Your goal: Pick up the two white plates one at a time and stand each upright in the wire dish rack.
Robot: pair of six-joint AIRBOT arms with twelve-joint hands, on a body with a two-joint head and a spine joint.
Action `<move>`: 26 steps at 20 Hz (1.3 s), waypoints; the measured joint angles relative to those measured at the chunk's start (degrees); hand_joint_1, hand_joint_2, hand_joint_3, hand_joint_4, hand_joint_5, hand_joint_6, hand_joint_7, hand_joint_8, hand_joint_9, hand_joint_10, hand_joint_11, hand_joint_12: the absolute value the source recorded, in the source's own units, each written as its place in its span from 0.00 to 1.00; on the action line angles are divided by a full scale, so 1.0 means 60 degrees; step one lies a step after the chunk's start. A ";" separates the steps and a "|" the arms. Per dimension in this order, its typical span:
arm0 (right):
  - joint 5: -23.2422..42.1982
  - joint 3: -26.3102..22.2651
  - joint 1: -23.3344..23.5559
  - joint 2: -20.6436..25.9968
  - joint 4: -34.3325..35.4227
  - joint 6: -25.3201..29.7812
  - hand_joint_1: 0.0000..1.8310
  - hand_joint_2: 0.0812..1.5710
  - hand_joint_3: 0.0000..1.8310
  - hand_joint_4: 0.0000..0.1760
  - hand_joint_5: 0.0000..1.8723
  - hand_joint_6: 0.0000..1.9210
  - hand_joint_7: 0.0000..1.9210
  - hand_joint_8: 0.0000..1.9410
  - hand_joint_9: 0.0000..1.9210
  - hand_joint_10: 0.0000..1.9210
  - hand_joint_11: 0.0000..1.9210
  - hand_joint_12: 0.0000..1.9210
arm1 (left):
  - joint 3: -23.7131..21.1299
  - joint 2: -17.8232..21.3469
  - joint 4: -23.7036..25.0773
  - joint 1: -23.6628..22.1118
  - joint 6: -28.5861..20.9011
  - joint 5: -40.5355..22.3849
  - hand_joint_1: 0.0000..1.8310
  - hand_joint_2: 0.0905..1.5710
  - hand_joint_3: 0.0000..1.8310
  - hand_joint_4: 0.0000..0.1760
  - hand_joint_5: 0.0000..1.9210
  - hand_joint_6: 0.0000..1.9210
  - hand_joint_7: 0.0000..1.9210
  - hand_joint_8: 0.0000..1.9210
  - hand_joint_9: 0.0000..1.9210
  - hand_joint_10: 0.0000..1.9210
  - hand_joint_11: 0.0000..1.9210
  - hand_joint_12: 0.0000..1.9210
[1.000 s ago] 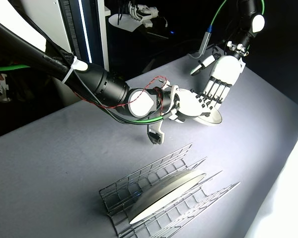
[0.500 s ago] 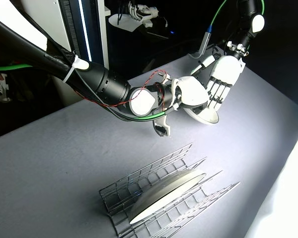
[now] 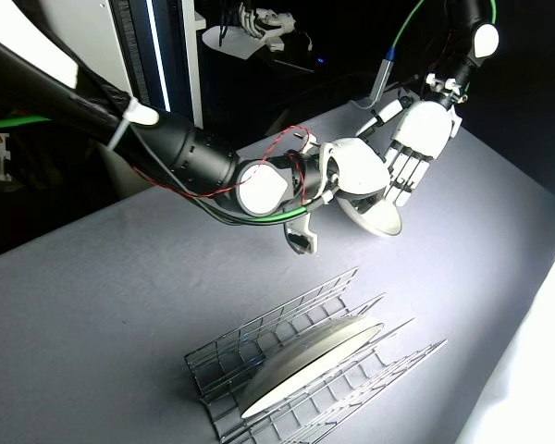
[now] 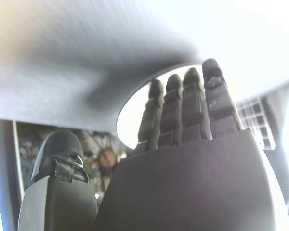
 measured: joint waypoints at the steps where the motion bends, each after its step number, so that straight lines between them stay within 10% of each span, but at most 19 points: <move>1: -0.0066 -0.0226 0.0044 0.0200 0.0153 0.0000 0.76 0.64 0.00 0.00 0.58 0.41 0.64 0.25 0.57 0.46 0.49 0.45 | 0.0000 0.0073 -0.0022 -0.0182 -0.0015 -0.0051 0.00 0.72 0.00 0.00 0.06 0.00 0.03 0.00 0.01 0.00 0.00 0.04; 26: -0.0678 -0.3264 0.1566 0.3326 0.5584 0.0040 0.76 0.67 0.00 0.00 0.52 0.52 0.56 0.40 0.52 0.53 0.46 0.47 | -0.0586 0.1985 0.1821 -0.3461 -0.1089 -0.0164 0.00 0.71 0.00 0.00 0.08 0.00 0.06 0.00 0.05 0.00 0.00 0.11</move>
